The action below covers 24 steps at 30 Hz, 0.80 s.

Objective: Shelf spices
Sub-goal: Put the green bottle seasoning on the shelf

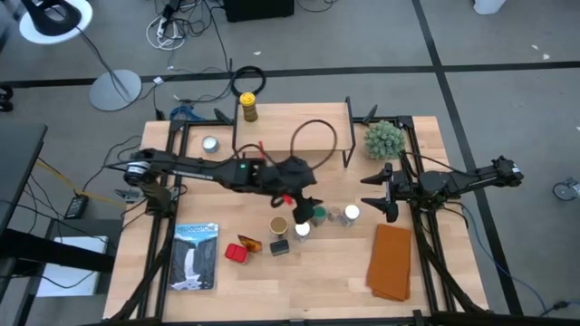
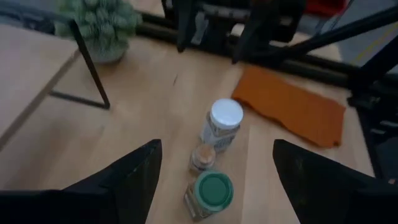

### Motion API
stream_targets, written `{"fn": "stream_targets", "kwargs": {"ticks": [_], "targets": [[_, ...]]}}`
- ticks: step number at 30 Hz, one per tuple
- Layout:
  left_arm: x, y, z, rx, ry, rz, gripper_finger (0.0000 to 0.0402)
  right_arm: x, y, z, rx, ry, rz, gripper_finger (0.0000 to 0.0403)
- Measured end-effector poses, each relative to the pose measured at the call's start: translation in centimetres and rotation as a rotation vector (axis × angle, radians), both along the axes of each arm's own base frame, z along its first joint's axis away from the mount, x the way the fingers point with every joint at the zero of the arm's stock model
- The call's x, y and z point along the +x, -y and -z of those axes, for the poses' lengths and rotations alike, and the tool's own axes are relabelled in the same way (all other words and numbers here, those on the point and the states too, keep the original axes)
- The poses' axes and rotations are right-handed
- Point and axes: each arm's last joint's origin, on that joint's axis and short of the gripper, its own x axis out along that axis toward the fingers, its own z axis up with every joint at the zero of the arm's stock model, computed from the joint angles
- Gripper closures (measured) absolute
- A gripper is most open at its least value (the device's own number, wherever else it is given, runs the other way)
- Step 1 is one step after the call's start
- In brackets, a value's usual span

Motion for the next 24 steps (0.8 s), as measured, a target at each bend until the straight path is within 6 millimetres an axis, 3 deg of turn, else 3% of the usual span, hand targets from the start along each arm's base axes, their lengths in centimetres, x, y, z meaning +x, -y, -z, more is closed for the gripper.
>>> {"fn": "stream_targets", "kwargs": {"ticks": [13,24], "targets": [[4.8,1.3,4.0,-0.031,-0.288,-0.028,0.0090,0.0,0.0,0.0,0.001,0.002,0.000,0.0085],[6.1,1.4,7.2,-0.075,-0.352,-0.118,0.0090,0.0,0.0,-0.2,0.004,0.017,0.000,0.0085]]}}
